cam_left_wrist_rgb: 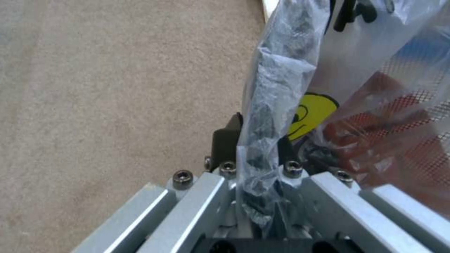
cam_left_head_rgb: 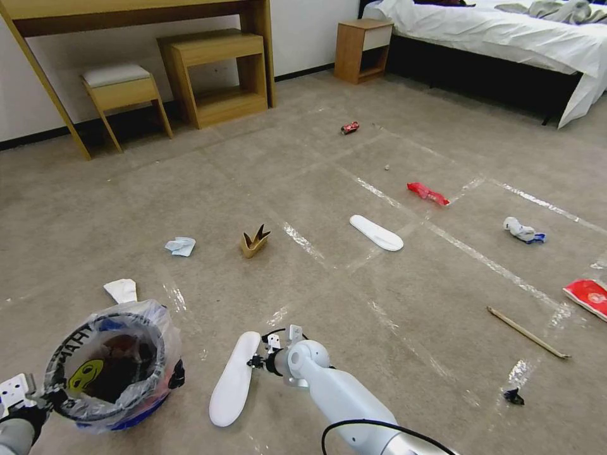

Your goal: Pick up the trash bin and place the garbage on the floor into it.

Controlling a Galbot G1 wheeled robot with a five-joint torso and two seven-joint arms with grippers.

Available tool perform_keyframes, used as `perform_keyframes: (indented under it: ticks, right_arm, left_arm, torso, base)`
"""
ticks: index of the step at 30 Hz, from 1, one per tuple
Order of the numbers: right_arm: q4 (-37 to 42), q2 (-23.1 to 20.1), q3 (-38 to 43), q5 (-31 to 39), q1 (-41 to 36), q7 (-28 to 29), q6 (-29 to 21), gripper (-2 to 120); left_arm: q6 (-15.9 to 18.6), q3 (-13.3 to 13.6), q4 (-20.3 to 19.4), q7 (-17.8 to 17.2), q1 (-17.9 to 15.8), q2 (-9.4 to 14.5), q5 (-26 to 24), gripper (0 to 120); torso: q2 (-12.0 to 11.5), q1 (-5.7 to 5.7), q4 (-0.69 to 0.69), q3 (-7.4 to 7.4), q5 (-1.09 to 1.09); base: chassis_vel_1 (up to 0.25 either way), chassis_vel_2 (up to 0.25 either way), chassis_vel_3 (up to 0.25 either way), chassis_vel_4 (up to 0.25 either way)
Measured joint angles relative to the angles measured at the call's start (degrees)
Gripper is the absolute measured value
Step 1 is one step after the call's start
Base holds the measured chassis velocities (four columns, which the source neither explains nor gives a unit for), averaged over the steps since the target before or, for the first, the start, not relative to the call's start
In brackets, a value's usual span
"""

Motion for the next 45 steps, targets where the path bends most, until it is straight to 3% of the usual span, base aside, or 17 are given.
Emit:
perform_keyframes:
  ticks: [9,20,45]
  right_arm:
    - [3.8,-1.2,-0.4,1.1,-2.0,0.0,0.0,0]
    - [12.3,-7.8,1.1,3.7,-4.5,0.9,1.5,0]
    - [28.6,-15.1,6.8,10.9,-6.2,3.5,4.7,0]
  left_arm:
    - [0.0,-0.1,0.2,0.0,0.0,0.0,0.1,1]
    - [0.1,0.0,0.1,-0.3,-0.4,0.1,0.1,1]
    - [1.0,-1.2,-0.5,-2.3,-2.0,4.6,-5.5,1]
  torso:
    - [0.0,0.00,0.00,0.00,-0.01]
    - [0.0,0.00,0.00,0.00,-0.01]
    - [0.0,0.00,0.00,0.01,-0.01]
  base:
    - [0.000,0.000,0.000,0.000]
    - [0.000,0.000,0.000,0.000]
    - [0.000,0.000,0.000,0.000]
